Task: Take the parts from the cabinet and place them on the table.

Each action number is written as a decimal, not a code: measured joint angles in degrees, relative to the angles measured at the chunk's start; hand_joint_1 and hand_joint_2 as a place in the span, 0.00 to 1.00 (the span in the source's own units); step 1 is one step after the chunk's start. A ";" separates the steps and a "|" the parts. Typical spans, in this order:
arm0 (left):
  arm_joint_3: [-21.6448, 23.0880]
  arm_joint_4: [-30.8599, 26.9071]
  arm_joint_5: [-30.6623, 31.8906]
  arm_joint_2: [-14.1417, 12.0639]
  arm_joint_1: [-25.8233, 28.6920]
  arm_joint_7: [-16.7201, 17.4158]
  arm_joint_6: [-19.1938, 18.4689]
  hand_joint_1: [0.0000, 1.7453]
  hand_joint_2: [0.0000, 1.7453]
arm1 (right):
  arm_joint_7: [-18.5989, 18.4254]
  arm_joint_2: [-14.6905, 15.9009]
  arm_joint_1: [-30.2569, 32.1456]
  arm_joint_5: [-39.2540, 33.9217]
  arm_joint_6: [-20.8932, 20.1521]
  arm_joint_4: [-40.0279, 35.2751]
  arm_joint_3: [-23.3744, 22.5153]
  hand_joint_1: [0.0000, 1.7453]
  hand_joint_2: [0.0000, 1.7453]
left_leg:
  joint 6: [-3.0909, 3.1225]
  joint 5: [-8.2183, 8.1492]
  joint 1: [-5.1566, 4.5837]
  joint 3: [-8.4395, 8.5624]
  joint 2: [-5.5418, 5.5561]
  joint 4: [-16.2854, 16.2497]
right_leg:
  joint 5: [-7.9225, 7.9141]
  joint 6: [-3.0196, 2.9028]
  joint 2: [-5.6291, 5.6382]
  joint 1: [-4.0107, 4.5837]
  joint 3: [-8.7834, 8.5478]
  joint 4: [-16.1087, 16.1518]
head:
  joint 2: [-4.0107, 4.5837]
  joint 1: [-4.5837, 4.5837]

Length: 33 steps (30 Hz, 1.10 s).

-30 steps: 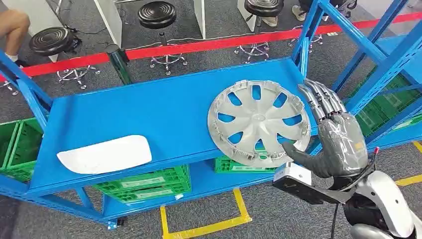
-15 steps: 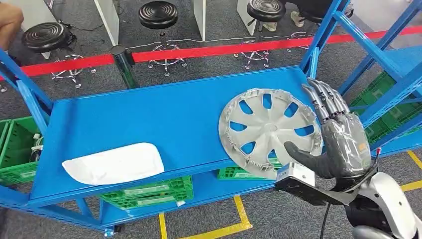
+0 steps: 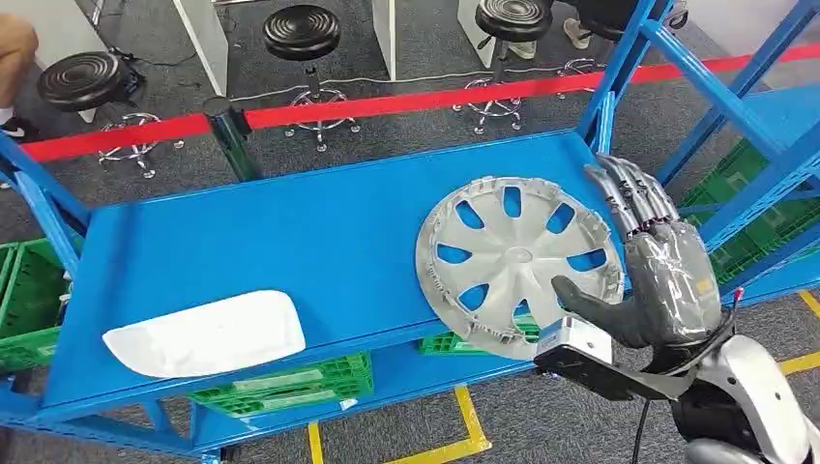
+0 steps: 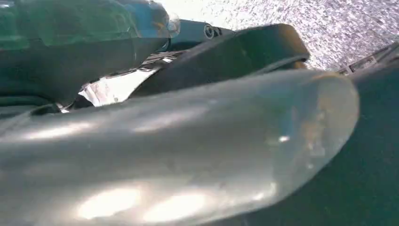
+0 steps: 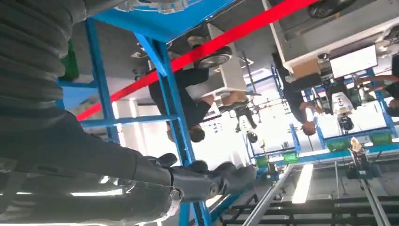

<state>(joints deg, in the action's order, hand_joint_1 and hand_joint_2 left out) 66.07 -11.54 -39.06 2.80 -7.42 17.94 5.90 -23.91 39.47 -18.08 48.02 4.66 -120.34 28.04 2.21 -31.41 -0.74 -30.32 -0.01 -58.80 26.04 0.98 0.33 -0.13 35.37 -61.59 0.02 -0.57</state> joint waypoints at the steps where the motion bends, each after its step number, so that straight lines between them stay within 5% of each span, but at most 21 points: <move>1: 0.00 0.13 0.04 0.13 -0.10 -0.31 0.09 0.00 0.00 | 0.22 0.09 0.02 0.09 -0.04 -0.20 -0.46 0.00 1.00 | -0.39 -0.42 0.09 -0.81 -0.10 -0.27 | 1.80 0.01 -0.17 0.58 -1.31 3.14 | 0.00 -0.13; 22: 0.00 0.17 0.04 0.07 -0.16 -0.15 -0.09 0.00 0.00 | 0.74 -0.33 0.61 0.07 -3.25 -0.20 0.22 0.00 1.00 | -0.83 -0.39 -0.04 -0.22 -0.02 0.31 | 1.84 -0.15 -0.17 0.38 -1.68 3.08 | 0.00 0.37; 25: 0.00 0.17 0.00 0.07 -0.16 -0.15 -0.11 0.00 0.00 | -0.63 -0.35 0.67 -2.77 -7.07 -0.09 0.83 0.00 1.00 | -0.83 -0.39 -0.05 -0.23 -0.03 0.31 | 1.84 -0.15 -0.18 0.36 -1.68 3.09 | 0.00 0.35; 29: 0.00 0.17 -0.17 0.07 -0.17 -0.13 -0.28 0.00 0.00 | -9.15 -0.06 -0.42 -14.02 -17.39 1.36 2.17 0.00 1.00 | -0.82 -0.39 -0.07 -0.31 -0.11 0.32 | 1.83 -0.15 -0.19 0.34 -1.68 3.10 | 0.00 0.37; 33: 0.00 0.17 -0.17 0.07 -0.17 -0.11 -0.33 0.00 0.00 | -11.48 0.96 -1.12 -17.00 -19.34 4.13 4.11 0.00 1.00 | -0.82 -0.39 -0.08 -0.27 -0.13 0.31 | 1.82 -0.12 -0.22 0.33 -1.69 3.10 | 0.00 0.35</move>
<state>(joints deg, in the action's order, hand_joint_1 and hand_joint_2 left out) 66.07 -11.37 -39.23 2.86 -7.58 17.84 5.57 -35.39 40.43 -19.21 31.02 -14.69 -116.21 32.15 1.39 -31.80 -0.82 -30.59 -0.15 -58.49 27.85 0.85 0.11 0.20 33.68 -58.49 0.02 -0.22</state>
